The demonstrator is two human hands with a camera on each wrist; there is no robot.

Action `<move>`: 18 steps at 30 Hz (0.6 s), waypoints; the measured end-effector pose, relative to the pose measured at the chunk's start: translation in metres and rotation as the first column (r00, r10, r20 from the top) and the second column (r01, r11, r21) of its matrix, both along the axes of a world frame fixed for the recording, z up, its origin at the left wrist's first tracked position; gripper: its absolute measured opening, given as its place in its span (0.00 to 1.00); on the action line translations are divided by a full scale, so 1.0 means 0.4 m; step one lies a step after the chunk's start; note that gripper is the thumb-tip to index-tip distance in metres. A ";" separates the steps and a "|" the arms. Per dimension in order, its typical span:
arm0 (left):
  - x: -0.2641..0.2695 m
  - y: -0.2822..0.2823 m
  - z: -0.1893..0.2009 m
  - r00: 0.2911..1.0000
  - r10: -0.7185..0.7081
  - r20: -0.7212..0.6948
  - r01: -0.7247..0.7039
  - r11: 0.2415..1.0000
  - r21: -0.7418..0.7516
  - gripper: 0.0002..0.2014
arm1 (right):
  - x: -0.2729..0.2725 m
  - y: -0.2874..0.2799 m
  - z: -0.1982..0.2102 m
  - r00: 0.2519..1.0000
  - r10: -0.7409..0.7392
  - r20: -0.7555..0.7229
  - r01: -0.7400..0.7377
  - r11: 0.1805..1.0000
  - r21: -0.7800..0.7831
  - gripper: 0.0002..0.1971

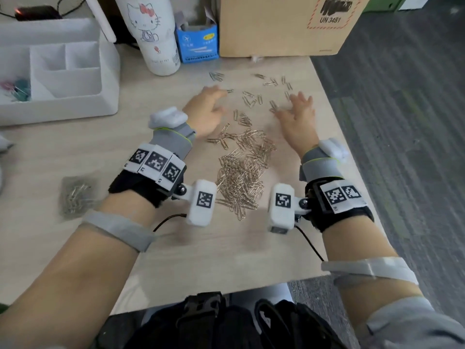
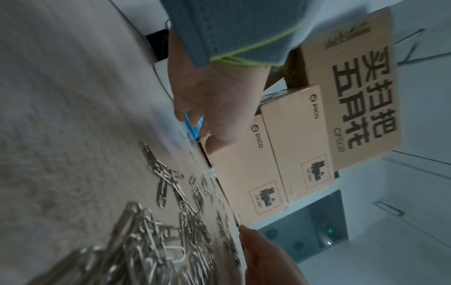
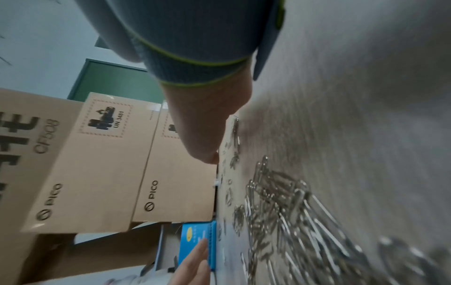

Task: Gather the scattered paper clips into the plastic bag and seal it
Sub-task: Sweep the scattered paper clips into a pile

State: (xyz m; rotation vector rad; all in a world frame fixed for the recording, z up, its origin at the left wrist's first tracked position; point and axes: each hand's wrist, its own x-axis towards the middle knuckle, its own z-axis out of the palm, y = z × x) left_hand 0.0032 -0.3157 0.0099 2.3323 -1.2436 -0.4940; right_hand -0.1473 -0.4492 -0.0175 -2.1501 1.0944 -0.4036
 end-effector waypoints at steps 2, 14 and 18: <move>0.020 -0.026 -0.002 1.000 0.007 0.030 -0.008 0.999 0.036 0.23 | 0.021 -0.025 -0.016 0.994 -0.001 -0.106 0.002 1.000 0.009 0.36; 0.024 -0.103 -0.032 0.984 -0.165 -0.062 0.175 0.963 0.208 0.23 | 0.075 -0.003 0.001 0.953 0.224 0.204 -0.250 0.961 0.116 0.20; 0.062 -0.125 -0.018 0.999 -0.043 0.020 0.042 0.998 0.050 0.23 | 0.115 -0.072 -0.010 0.993 0.087 0.081 -0.088 0.996 0.003 0.25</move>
